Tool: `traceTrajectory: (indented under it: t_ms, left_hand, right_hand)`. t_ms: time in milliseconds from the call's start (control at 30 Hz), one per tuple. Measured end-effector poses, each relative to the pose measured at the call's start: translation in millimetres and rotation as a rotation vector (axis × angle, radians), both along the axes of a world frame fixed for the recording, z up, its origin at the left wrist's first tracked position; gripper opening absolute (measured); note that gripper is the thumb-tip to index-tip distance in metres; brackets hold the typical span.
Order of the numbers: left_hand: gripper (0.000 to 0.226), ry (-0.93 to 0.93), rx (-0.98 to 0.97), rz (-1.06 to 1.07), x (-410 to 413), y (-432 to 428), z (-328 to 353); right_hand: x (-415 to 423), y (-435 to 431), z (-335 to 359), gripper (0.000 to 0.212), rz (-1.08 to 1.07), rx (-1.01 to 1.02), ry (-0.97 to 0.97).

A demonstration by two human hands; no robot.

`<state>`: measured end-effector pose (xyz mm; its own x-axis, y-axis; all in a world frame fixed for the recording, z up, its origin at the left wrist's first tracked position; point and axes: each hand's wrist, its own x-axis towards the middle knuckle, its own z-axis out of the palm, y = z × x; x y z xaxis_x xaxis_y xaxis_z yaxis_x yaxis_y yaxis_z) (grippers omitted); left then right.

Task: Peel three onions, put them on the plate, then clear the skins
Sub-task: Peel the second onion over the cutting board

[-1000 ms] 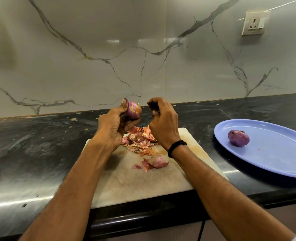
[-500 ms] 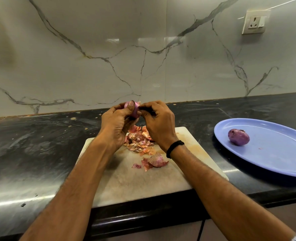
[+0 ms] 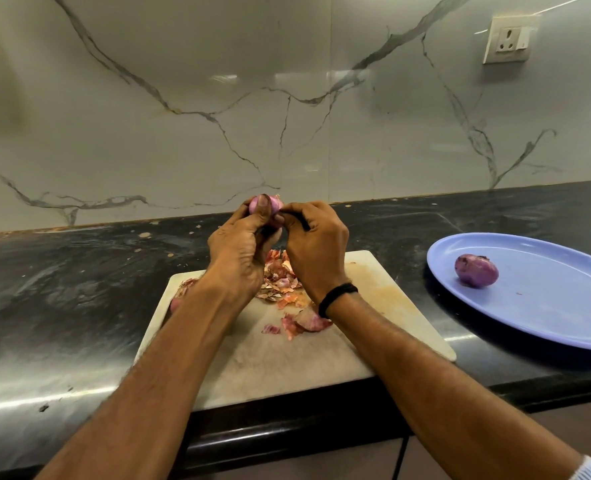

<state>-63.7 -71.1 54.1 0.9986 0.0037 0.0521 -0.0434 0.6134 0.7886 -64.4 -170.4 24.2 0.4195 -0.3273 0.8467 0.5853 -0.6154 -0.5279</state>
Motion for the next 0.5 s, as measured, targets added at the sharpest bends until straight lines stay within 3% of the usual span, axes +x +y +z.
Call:
traceTrajectory:
  t_ms: [233,500]
  left_hand:
    - [0.037,-0.015,0.049,0.035,2.6,5.6,0.4]
    - [0.039,-0.013,0.115,0.047,0.6,5.6,-1.2]
  right_hand:
    - [0.5,2.2,-2.7,0.012,-0.006,-0.063,-0.035]
    - [3.7,1.2,-3.6,0.007,-0.02,-0.107,0.016]
